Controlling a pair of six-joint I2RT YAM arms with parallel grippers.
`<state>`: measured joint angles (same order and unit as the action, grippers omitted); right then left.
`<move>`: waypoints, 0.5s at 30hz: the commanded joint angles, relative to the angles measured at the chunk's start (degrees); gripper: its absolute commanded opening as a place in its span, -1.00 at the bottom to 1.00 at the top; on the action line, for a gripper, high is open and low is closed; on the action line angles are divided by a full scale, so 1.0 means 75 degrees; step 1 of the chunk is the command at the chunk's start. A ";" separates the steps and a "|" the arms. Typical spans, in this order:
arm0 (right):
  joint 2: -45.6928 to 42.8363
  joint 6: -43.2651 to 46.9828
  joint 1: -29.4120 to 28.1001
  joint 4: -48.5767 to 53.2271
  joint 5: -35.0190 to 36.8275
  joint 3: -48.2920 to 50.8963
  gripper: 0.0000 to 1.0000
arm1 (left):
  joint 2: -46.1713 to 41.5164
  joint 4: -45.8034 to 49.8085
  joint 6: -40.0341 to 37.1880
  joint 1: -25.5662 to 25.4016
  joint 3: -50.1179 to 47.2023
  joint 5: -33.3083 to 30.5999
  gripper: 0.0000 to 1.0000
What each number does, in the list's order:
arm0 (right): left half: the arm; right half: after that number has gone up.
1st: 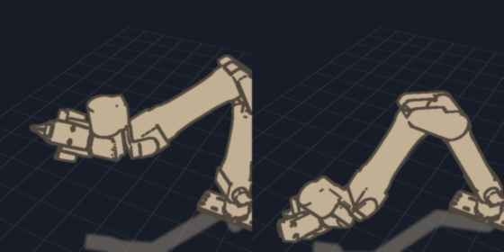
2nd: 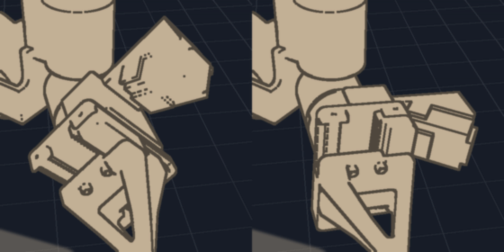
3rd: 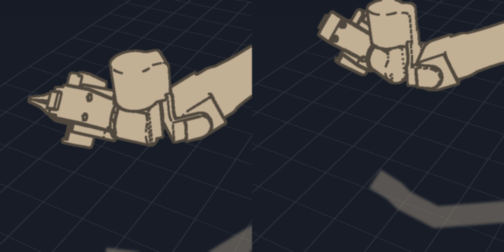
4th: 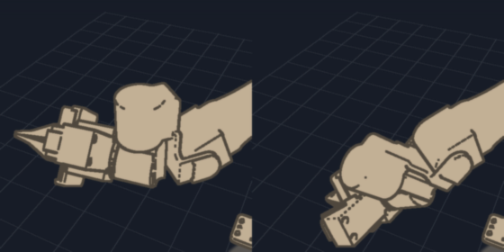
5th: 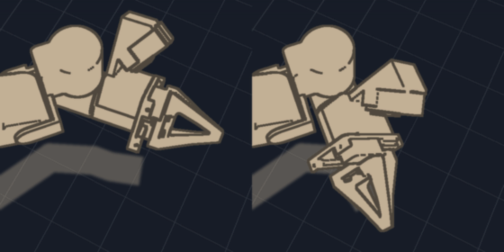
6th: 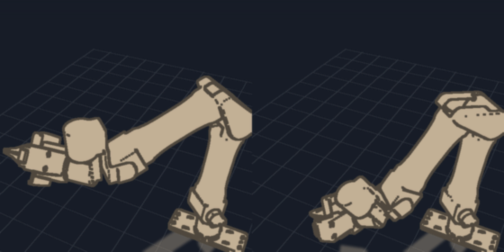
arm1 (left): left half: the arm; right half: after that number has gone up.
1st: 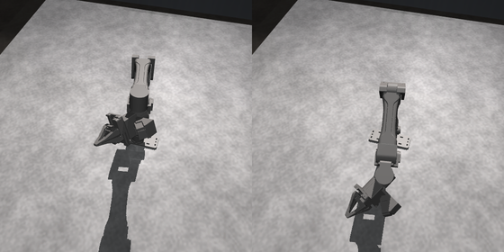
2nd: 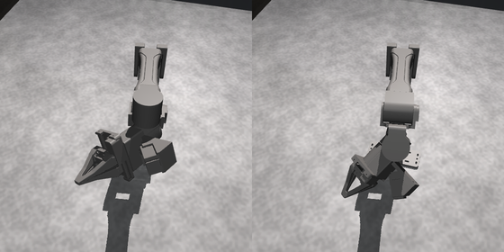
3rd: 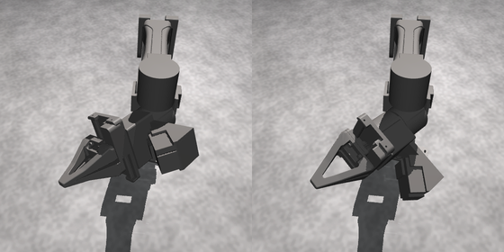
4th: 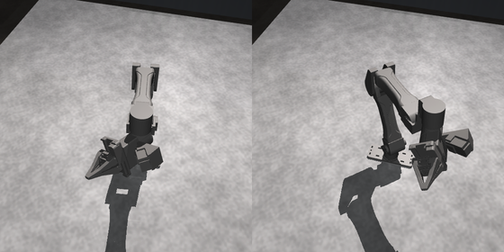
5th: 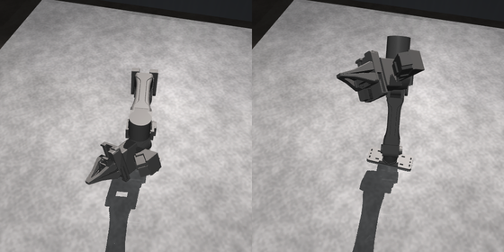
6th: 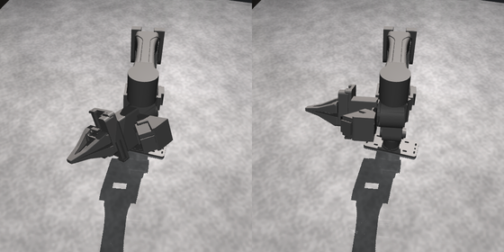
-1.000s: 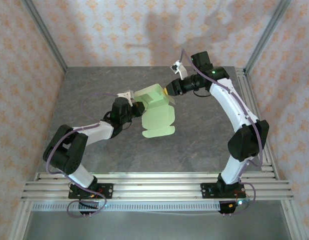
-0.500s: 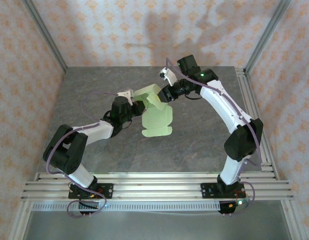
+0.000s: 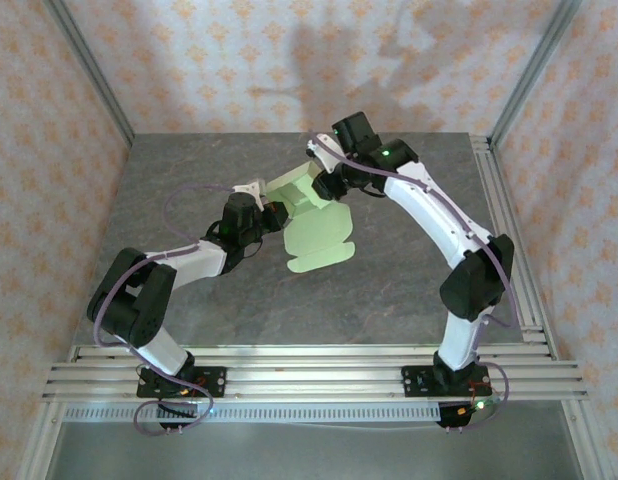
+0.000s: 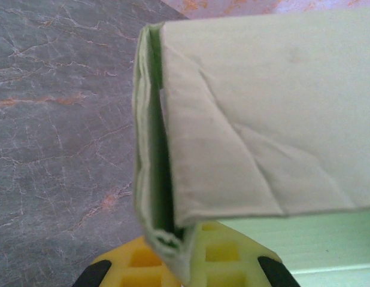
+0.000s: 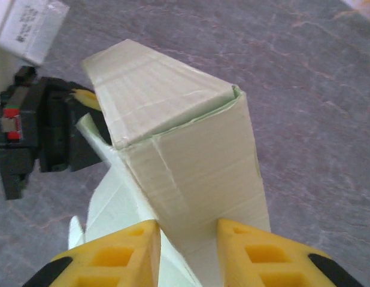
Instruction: Fold the paper box
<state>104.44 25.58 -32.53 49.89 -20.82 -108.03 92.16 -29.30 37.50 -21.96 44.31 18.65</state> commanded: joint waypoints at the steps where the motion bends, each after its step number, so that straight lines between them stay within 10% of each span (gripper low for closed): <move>1: 0.0024 -0.0080 -0.0101 -0.0508 0.0843 0.0085 -0.42 | -0.0020 -0.0359 -0.0007 -0.0034 0.0296 0.0141 -1.00; 15: -0.0051 -0.0142 -0.0578 -0.1504 0.1676 0.0656 -0.60 | 0.0010 -0.0394 0.0011 -0.0037 0.0355 0.0210 -1.00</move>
<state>104.40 25.28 -35.64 41.08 -9.76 -104.44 92.42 -28.88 38.06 -21.96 44.34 18.59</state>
